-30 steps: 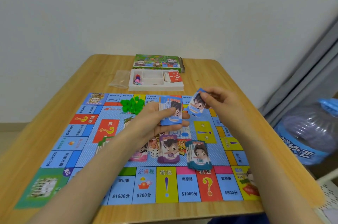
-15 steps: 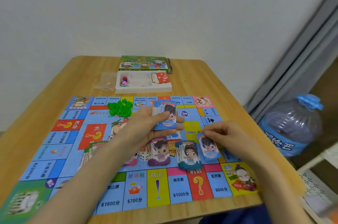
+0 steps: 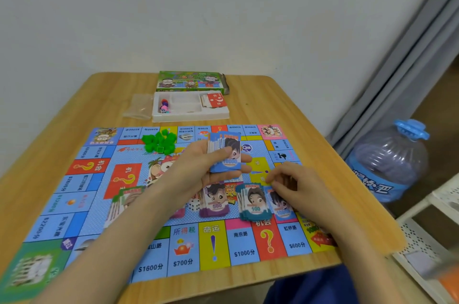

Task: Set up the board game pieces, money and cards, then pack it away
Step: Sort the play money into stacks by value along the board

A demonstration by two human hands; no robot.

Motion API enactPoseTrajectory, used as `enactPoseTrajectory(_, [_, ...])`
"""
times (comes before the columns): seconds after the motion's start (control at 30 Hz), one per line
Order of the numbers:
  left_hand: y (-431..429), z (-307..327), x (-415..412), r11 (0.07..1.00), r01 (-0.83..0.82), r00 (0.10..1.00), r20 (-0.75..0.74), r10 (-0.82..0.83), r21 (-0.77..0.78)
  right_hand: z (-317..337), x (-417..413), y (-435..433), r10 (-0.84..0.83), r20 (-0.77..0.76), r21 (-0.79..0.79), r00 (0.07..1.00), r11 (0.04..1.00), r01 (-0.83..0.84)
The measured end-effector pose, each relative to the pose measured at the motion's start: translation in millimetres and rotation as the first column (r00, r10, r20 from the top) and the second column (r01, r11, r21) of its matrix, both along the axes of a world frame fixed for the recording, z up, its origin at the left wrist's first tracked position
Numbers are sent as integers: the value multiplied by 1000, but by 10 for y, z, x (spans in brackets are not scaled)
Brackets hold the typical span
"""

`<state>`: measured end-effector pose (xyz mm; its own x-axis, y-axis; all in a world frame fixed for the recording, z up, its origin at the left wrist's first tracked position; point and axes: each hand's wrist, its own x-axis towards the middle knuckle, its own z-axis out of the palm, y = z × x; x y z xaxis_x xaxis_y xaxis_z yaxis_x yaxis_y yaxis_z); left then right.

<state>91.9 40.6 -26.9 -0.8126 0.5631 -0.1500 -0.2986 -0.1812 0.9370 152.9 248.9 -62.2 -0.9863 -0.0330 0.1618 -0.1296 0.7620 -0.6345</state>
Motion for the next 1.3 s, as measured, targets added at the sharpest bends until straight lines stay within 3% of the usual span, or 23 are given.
enactPoseTrajectory(0.1, [-3,5,15,1000,2,1000,-8,-2,-9,-48,-13,-19,-12,-93,81,996,997,20])
enactPoseTrajectory(0.2, [16,-19,22,998,-36,999,-12,36,-58,-52,13,-68,-46,-253,-4,966,999,46])
enactPoseTrajectory(0.37, [75,-45,57,988,-55,997,-67,46,-142,-9,99,-159,210,-391,-57,896,966,-251])
enactPoseTrajectory(0.47, [79,-20,74,989,-37,997,-78,26,-143,-34,82,-203,264,-401,-29,877,953,-300])
enactPoseTrajectory(0.77, [72,-23,66,994,-15,1000,-17,13,-106,5,91,-202,93,-426,-150,900,974,-172])
enactPoseTrajectory(0.9, [59,-23,65,996,-10,1000,-16,9,-89,64,102,-199,-71,-445,-307,893,949,-78])
enactPoseTrajectory(0.97, [54,-27,53,996,-29,999,-23,27,-85,105,112,-182,-181,-396,-429,900,903,-7])
enactPoseTrajectory(1.07, [50,-37,33,996,-56,998,-21,55,-75,135,103,-143,-256,-203,-584,945,806,93])
enactPoseTrajectory(1.2, [44,-47,22,995,-67,997,-32,64,-73,102,44,-111,-156,-6,-481,988,866,134])
enactPoseTrajectory(1.3, [45,-48,18,996,-59,998,-24,58,-72,68,26,-88,-174,20,-392,985,904,168])
